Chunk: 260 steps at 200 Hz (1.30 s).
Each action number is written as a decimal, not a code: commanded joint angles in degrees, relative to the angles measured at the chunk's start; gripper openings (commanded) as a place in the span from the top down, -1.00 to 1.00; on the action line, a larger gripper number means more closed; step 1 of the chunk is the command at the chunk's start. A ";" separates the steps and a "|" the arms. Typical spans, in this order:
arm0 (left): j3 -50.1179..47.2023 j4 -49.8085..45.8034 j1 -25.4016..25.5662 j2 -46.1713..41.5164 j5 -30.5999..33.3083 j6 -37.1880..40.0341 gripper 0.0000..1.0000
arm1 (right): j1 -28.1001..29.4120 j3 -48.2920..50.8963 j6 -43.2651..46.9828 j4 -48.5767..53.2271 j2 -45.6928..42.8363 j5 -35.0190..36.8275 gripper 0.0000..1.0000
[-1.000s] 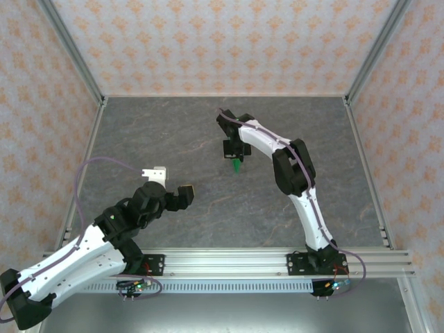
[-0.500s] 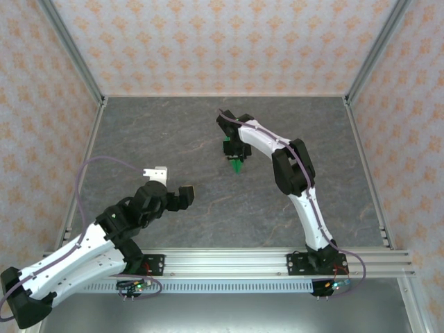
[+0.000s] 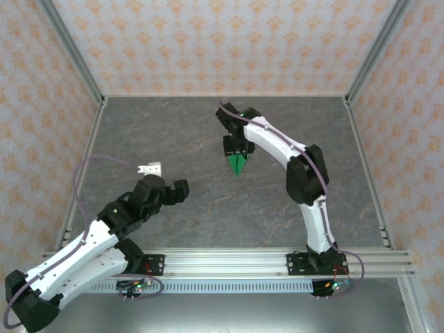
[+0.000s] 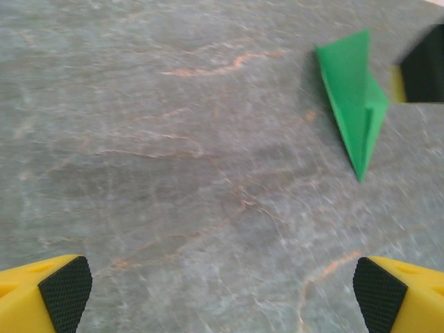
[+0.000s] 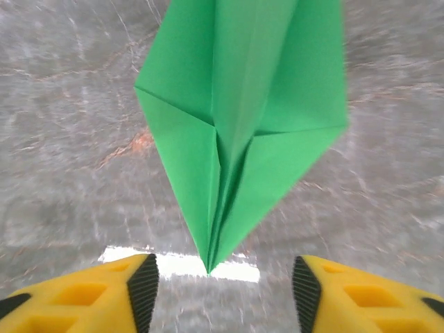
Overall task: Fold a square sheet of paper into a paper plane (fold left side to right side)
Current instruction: Place the paper plane at the center of the table, then reset both arms
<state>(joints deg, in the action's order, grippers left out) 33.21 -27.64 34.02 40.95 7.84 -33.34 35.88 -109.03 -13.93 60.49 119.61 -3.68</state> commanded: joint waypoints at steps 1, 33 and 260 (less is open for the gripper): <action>1.70 0.13 -5.17 0.33 -1.13 -0.67 -0.99 | -0.52 5.82 1.14 -0.06 -10.39 5.59 -0.31; 3.26 1.93 -14.69 3.20 -0.59 2.32 -0.99 | -3.87 22.35 2.06 -12.65 -25.67 6.93 -0.62; -11.49 63.43 -28.24 33.08 1.74 33.30 -0.99 | -33.32 85.45 16.22 -105.81 -32.16 9.10 -1.00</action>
<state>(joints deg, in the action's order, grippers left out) 23.86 27.83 6.68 74.54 12.40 -1.98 3.18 -23.86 1.63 -38.94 86.76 8.54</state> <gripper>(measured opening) 0.995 0.998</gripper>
